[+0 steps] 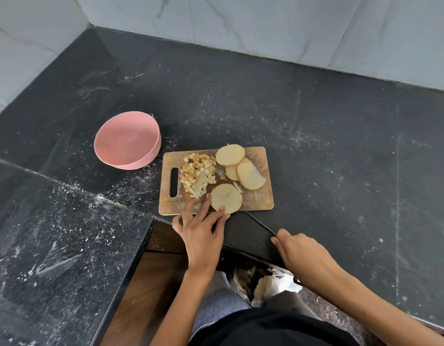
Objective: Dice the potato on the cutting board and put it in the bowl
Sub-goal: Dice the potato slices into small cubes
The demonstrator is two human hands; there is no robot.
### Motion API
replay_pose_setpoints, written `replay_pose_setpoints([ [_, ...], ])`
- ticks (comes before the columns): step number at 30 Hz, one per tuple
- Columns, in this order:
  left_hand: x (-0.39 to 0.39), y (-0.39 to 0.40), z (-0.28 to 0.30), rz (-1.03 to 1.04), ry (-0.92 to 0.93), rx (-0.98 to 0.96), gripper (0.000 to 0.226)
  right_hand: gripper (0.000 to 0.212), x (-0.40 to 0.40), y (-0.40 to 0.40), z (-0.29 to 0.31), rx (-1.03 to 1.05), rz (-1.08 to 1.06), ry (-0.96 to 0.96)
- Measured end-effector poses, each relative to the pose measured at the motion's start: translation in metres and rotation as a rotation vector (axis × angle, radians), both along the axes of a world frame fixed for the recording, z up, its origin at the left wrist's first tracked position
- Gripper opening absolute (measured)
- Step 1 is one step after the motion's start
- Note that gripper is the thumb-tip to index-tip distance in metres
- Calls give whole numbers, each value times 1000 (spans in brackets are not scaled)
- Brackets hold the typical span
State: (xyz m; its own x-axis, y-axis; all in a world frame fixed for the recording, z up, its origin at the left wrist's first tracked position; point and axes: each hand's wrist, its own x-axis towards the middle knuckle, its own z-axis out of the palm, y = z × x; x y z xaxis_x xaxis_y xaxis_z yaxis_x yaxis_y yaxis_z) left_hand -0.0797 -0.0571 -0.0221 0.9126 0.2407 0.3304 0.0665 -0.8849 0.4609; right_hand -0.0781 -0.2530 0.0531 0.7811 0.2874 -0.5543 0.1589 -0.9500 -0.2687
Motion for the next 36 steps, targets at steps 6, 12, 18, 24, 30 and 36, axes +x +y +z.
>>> replay_pose_setpoints([
  [6, 6, 5, -4, -46, 7, -24, 9, 32, 17, 12, 1, 151, -96, -53],
  [12, 9, 8, -3, -79, 5, -23, 14, 31, 35, 49, -4, 225, -107, -58],
  [18, 7, 7, -3, 3, 7, 10, 15, 32, 41, 65, -10, 174, -101, -57],
  [24, 6, 4, -2, -27, -28, -4, 22, 23, 46, 75, -16, 113, -64, -62],
  [30, 4, 4, 0, -33, 14, 6, 17, 27, 46, 72, -13, 106, -72, -4],
  [36, 4, 3, 1, -24, 12, -4, 24, 25, 21, 42, -2, 28, -41, 68],
])
